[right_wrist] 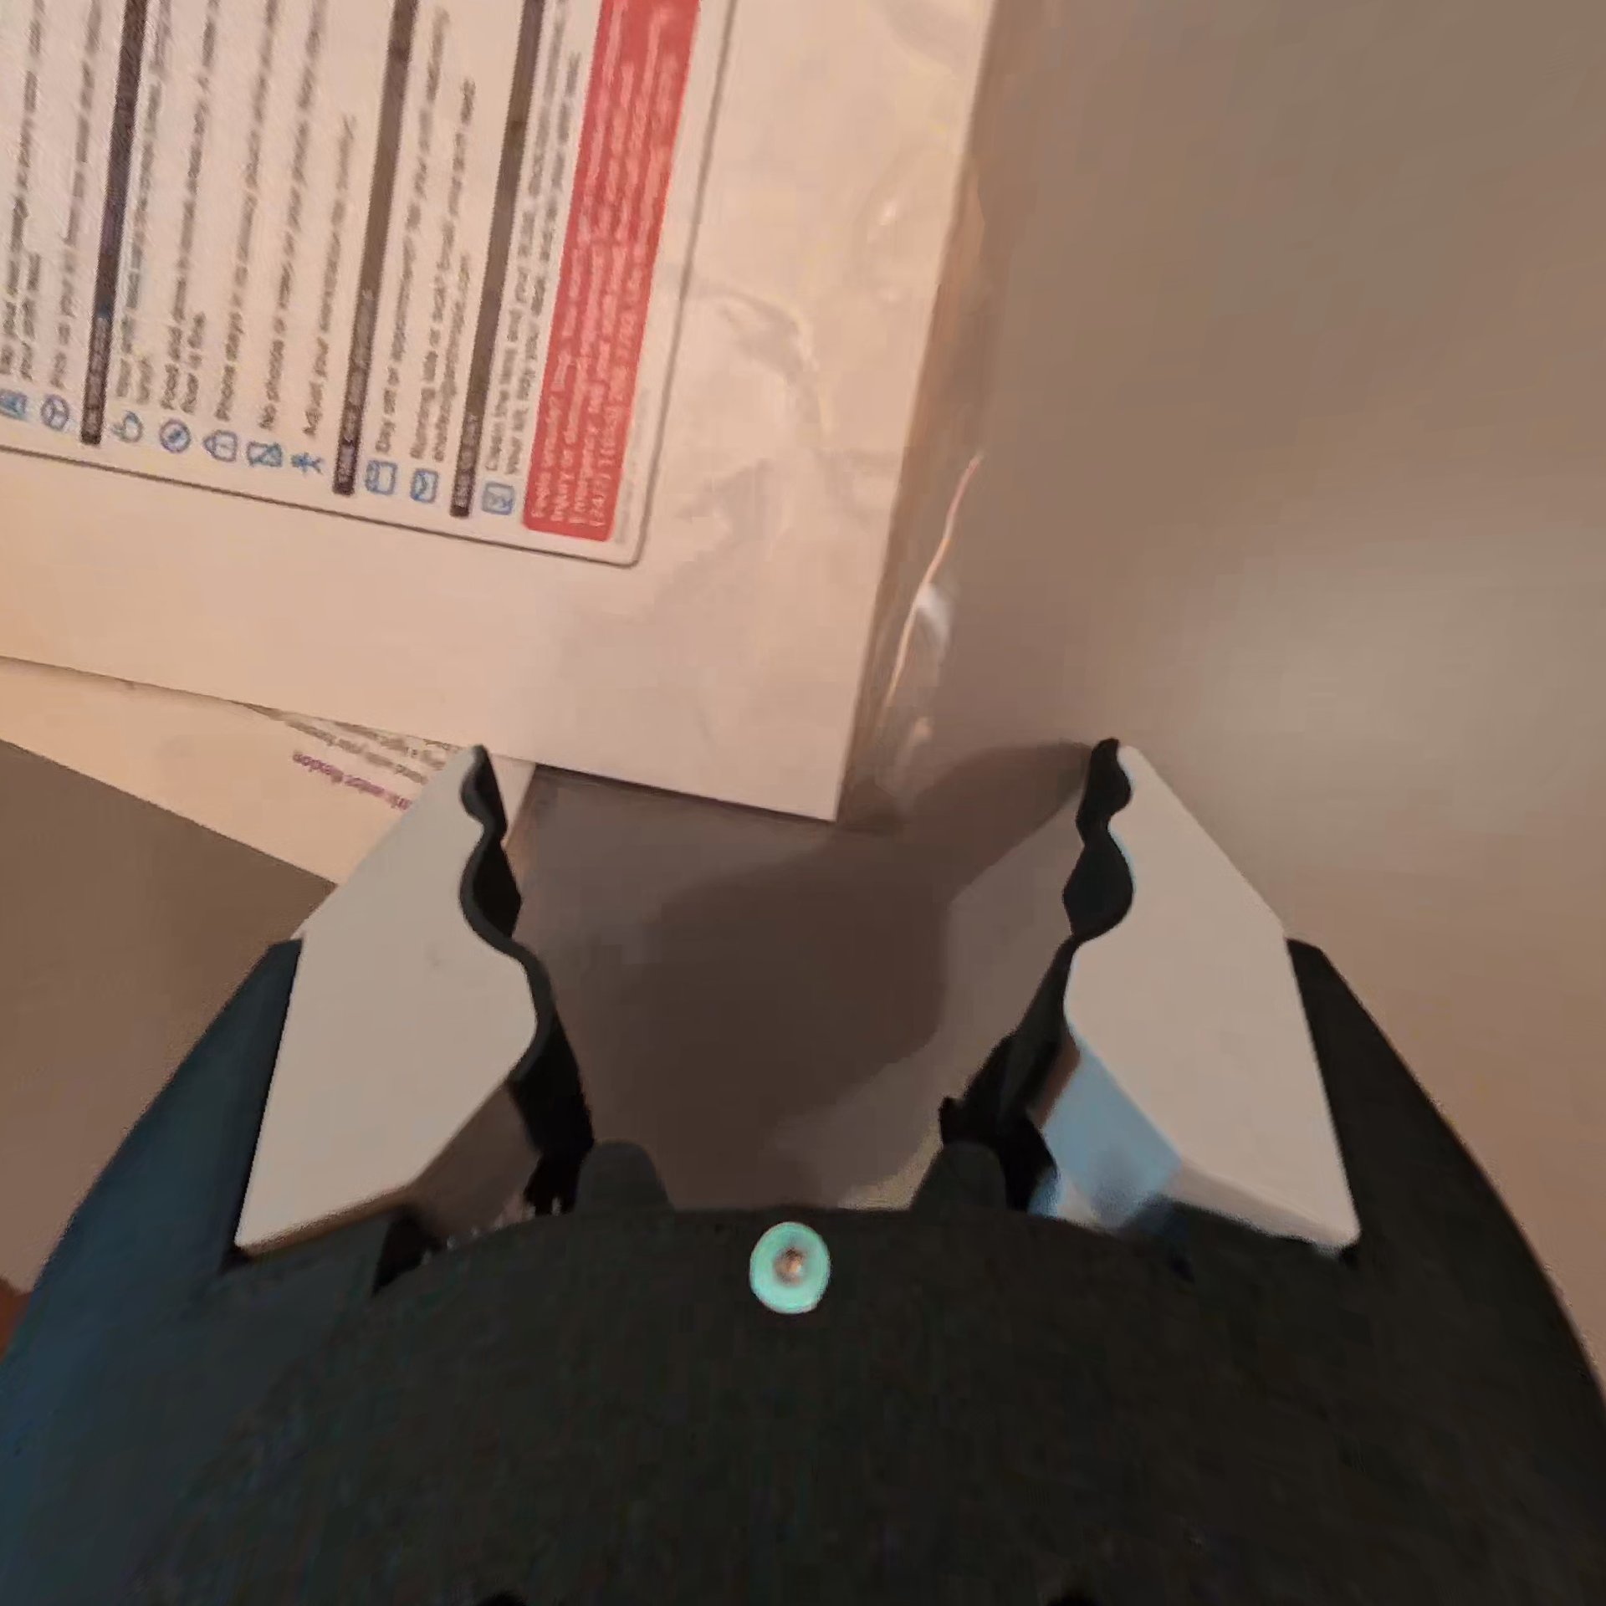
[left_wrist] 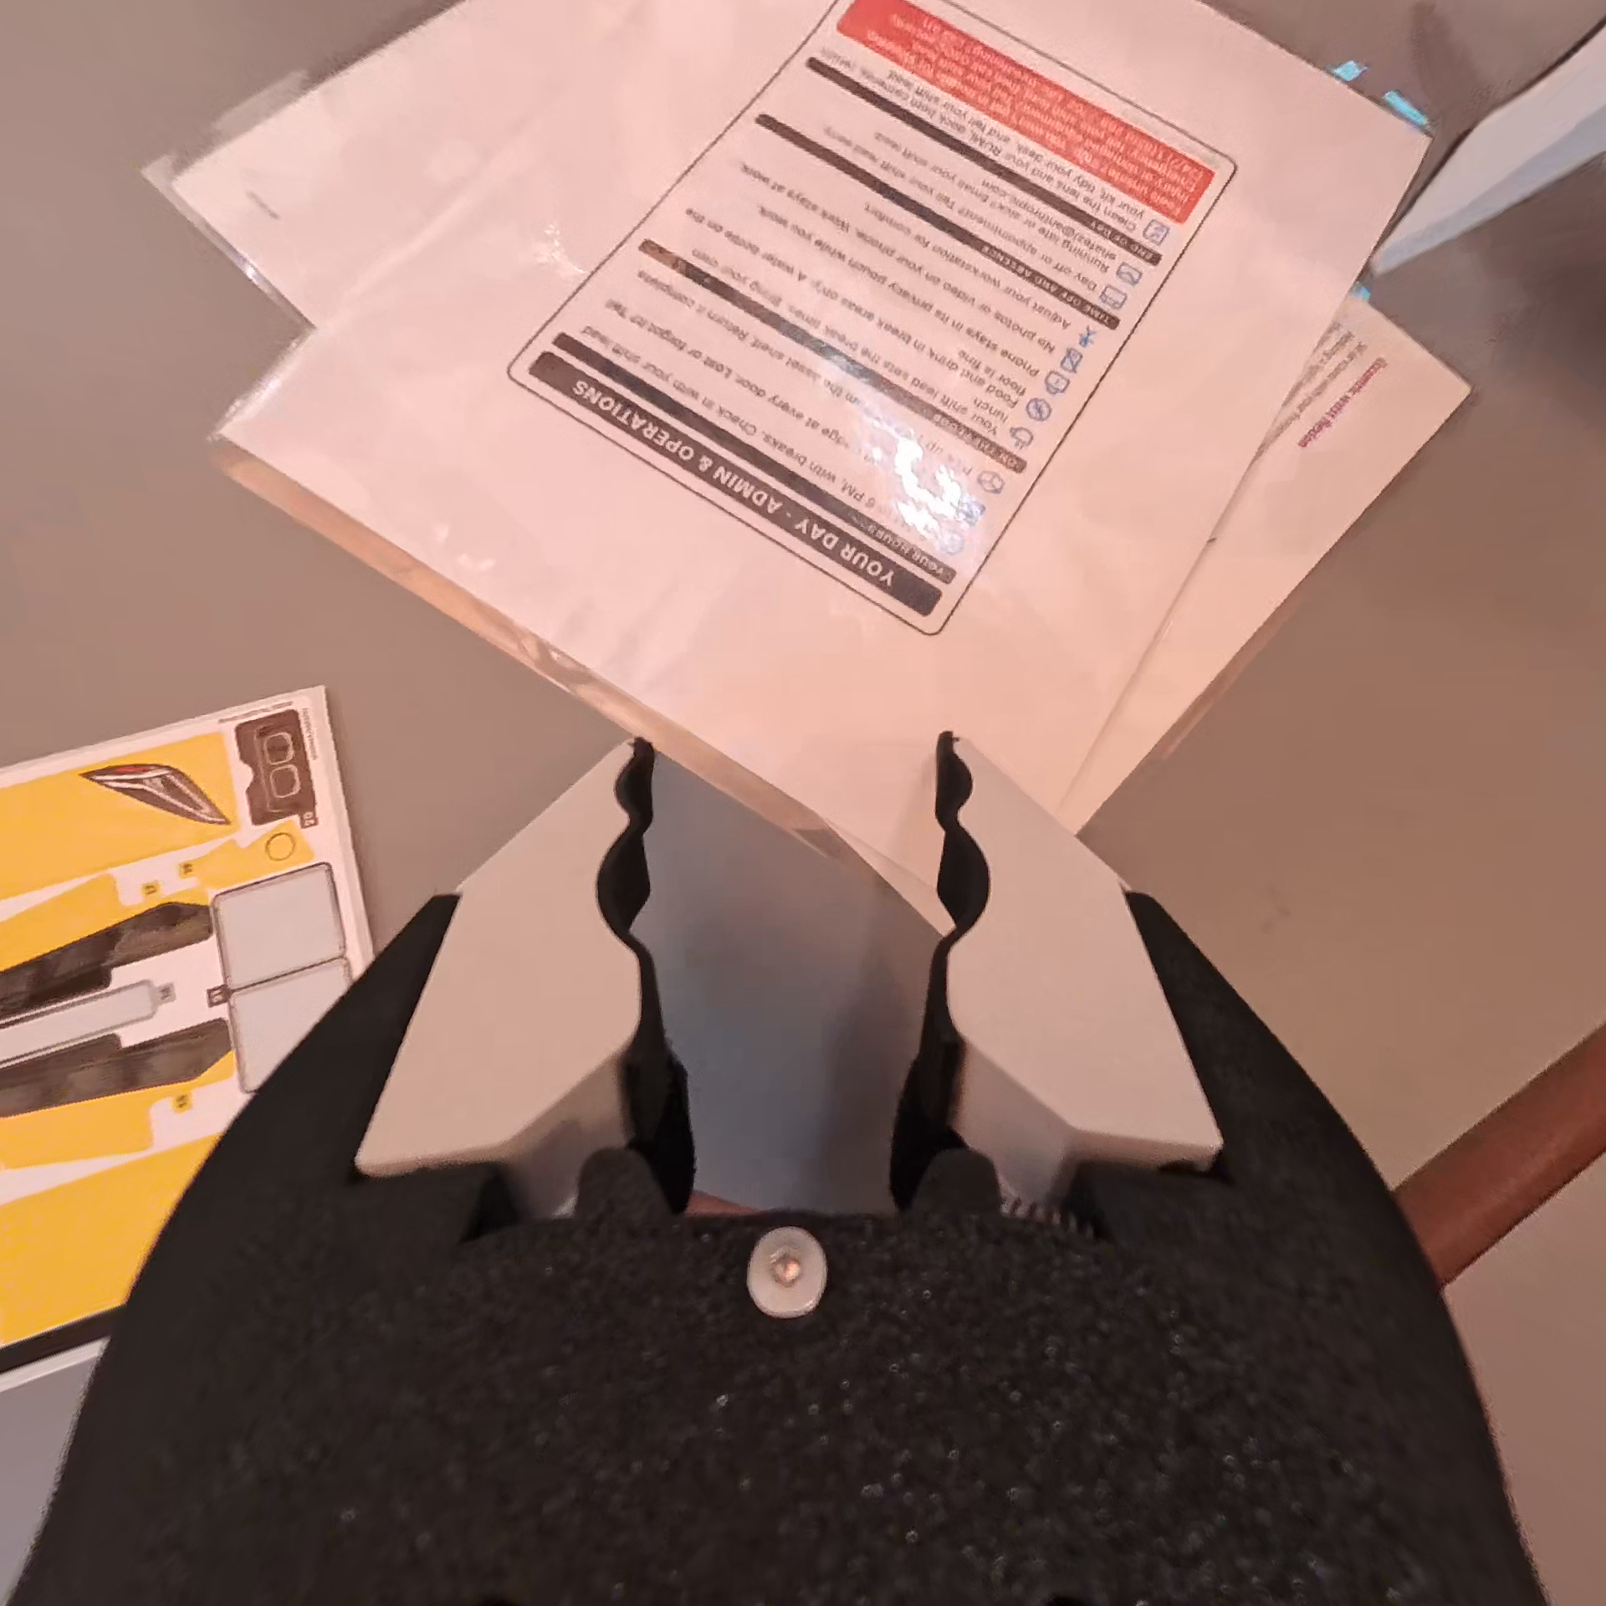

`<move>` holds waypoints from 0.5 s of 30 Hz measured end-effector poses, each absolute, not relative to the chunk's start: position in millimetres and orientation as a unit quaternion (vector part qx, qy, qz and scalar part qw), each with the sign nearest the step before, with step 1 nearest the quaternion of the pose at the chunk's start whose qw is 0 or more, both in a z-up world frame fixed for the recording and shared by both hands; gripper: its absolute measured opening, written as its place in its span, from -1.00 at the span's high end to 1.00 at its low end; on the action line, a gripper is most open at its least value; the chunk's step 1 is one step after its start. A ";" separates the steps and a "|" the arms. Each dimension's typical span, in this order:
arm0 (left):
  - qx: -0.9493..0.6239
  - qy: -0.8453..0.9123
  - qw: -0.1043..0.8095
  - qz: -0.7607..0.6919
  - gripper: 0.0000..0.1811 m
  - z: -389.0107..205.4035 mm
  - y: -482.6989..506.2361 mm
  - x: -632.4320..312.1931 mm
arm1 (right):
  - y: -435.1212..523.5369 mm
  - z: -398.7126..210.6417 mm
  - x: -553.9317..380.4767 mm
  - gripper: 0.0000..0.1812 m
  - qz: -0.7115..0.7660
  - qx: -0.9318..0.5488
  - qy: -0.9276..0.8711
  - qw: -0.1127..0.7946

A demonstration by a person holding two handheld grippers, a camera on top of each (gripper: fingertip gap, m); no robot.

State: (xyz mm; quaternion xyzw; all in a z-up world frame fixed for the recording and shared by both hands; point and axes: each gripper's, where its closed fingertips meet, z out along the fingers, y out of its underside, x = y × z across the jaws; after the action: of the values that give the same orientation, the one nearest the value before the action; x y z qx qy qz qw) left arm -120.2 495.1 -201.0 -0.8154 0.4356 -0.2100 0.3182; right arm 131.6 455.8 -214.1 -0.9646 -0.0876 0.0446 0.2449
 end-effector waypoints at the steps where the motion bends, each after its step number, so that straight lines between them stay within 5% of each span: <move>1: -0.816 0.433 0.320 -0.208 0.28 -201.2 494.8 -120.2 | 457.0 -217.3 127.0 -0.51 0.044 -0.967 -0.089 0.234; 4: -0.814 0.435 0.327 -0.202 0.27 -202.1 494.1 -119.0 | 460.7 -216.1 118.6 -0.42 0.042 -0.972 -0.084 0.214; 8: -0.812 0.446 0.324 -0.192 0.26 -203.2 492.3 -118.0 | 467.5 -202.4 76.9 0.18 0.143 -0.960 -0.079 0.228; 11: -0.812 0.448 0.321 -0.191 0.26 -203.3 492.3 -117.9 | 473.0 -203.1 67.5 0.14 0.136 -0.957 -0.085 0.243; 15: -0.811 0.447 0.323 -0.195 0.26 -203.2 492.4 -118.5 | 473.0 -202.1 83.4 -0.23 0.082 -0.965 -0.113 0.221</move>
State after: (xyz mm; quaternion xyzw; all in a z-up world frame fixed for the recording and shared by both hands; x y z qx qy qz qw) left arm -118.5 492.4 -203.2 -0.8107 0.4475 -0.1952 0.3232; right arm 83.4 473.0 -202.1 -0.9652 -0.1128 0.0820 0.2212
